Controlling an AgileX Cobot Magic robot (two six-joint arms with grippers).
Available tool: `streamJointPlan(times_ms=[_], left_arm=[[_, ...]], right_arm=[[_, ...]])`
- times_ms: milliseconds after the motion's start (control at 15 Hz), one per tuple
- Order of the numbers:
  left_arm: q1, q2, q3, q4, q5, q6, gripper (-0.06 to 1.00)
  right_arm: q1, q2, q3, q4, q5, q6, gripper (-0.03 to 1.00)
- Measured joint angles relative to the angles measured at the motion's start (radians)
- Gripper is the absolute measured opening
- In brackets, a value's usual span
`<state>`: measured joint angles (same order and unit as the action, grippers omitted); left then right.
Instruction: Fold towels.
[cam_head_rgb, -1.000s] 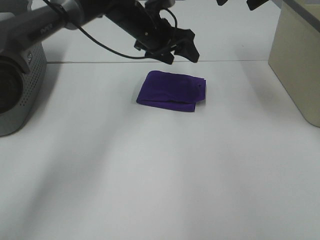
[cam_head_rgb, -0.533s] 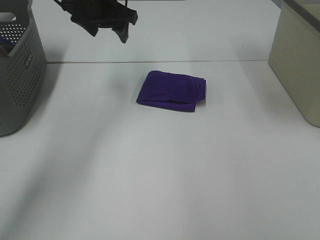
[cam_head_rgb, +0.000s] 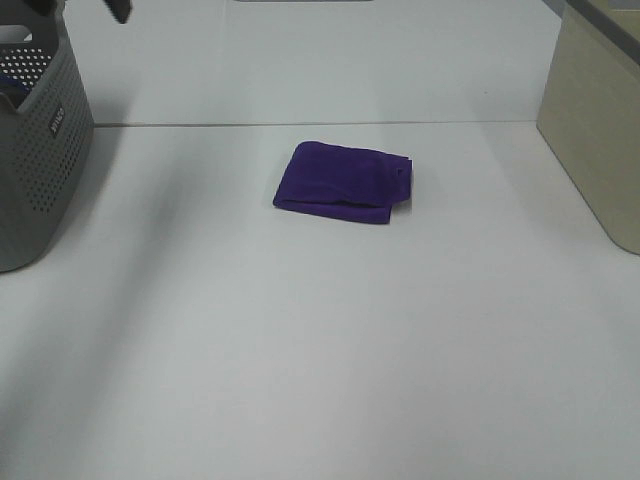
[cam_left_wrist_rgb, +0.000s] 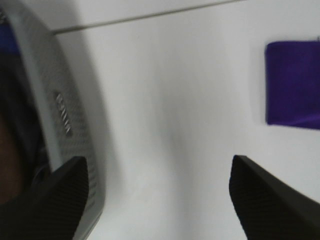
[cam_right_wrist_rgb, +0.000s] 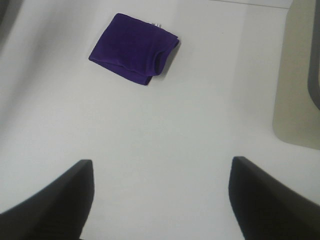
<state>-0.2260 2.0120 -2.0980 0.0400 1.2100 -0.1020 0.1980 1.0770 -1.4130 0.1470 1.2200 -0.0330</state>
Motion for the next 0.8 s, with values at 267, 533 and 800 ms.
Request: streamJointPlan(times_ms=[267,533,800], left_arm=[[0.011,-0.503,0.576,0.003,-0.103,-0.042,0.72],[0.011,-1.056,1.110,0.027,-0.165,-0.052,0.72],[0.011,-1.512,1.349,0.042,-0.134,0.045,0.72]], right_arm=[[0.000,-0.463,0.259,-0.009,0.000,0.001,0.74],[0.000,-0.845,0.473,-0.010,0.005,-0.010,0.74],[0.000,-1.044,0.610,-0.030,0.004,-0.013,0.74]])
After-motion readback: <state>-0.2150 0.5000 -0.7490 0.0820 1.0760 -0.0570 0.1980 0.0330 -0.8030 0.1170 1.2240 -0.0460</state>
